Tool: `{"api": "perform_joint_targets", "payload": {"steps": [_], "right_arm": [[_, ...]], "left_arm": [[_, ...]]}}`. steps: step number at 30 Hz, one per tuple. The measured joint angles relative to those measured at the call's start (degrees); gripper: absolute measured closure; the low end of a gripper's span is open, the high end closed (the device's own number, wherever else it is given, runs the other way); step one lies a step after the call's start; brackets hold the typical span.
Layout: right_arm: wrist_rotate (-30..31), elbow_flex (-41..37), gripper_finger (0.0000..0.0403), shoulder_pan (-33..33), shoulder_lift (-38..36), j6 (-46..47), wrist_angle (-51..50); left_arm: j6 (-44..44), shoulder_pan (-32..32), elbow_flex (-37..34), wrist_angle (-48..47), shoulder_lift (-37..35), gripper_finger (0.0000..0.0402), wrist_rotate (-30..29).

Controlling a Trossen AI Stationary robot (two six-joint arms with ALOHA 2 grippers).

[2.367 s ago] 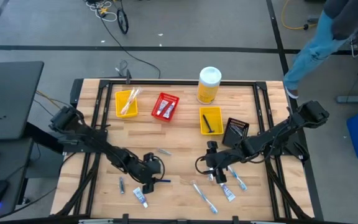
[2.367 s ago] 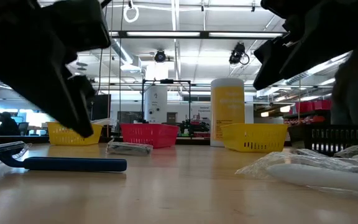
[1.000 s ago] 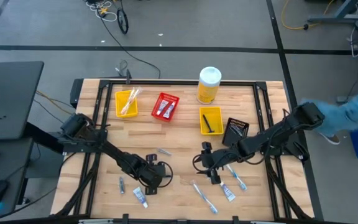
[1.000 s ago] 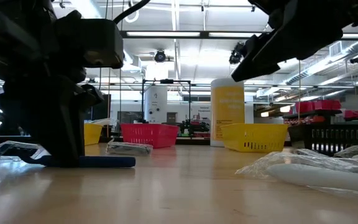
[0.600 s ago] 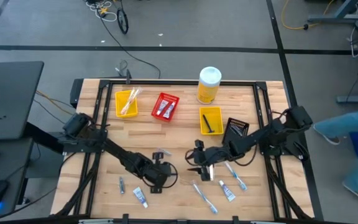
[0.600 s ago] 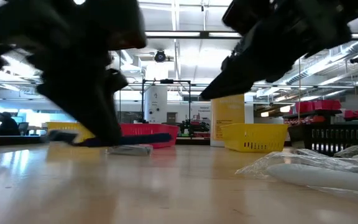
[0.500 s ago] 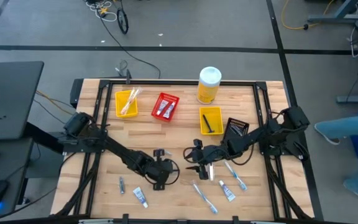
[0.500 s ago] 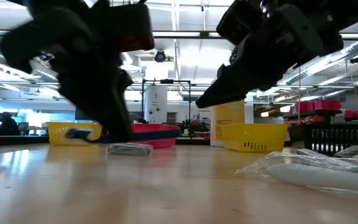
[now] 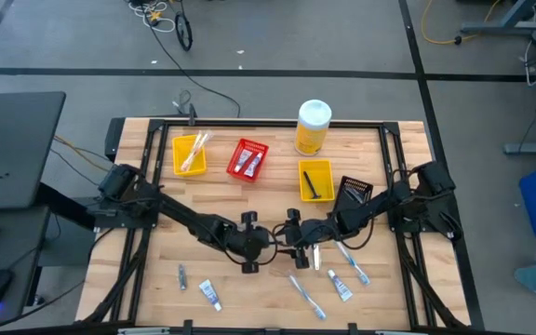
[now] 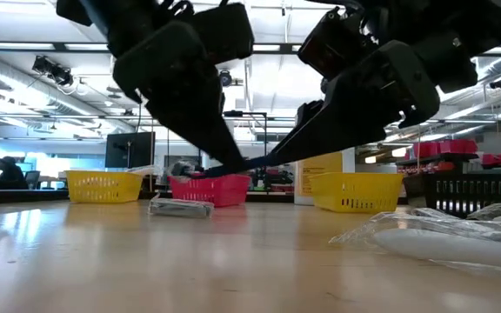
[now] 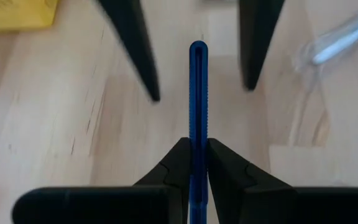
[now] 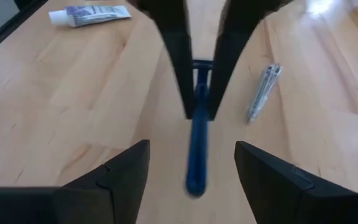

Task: Pick & Place Travel size toiletries
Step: Put the blue razor into the yellow basket

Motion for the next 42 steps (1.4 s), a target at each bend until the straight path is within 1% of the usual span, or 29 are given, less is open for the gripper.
{"api": "perform_joint_targets", "payload": {"steps": [2,5,14,22,27,30,42], "right_arm": [[-0.2,0.0,0.016,-0.3,0.0,0.0,0.0],[-0.2,0.0,0.0178,-0.3,0.0,0.0,0.8],[-0.4,0.0,0.0261,-0.3,0.0,0.0,0.8],[-0.3,0.0,0.0302,-0.3,0.0,0.0,0.8],[-0.1,0.0,0.0335,-0.3,0.0,0.0,0.8],[0.0,0.0,0.0344,-0.3,0.0,0.0,0.8],[0.0,0.0,0.0356,-0.3,0.0,0.0,0.8]], "left_arm": [[0.7,0.1,0.0,1.1,-0.1,0.0354,0.0],[1.2,0.4,0.0,1.0,-0.1,0.0354,0.0],[1.5,0.5,0.0,1.5,-0.1,0.0354,-1.4],[1.5,0.5,0.0,1.6,-0.2,0.0354,-1.5],[1.4,0.5,0.0,1.6,-0.2,0.0354,-1.5],[1.4,0.5,0.0,1.6,-0.2,0.0354,-1.6],[1.2,0.5,0.0,1.6,-0.2,0.0354,-1.6]]}}
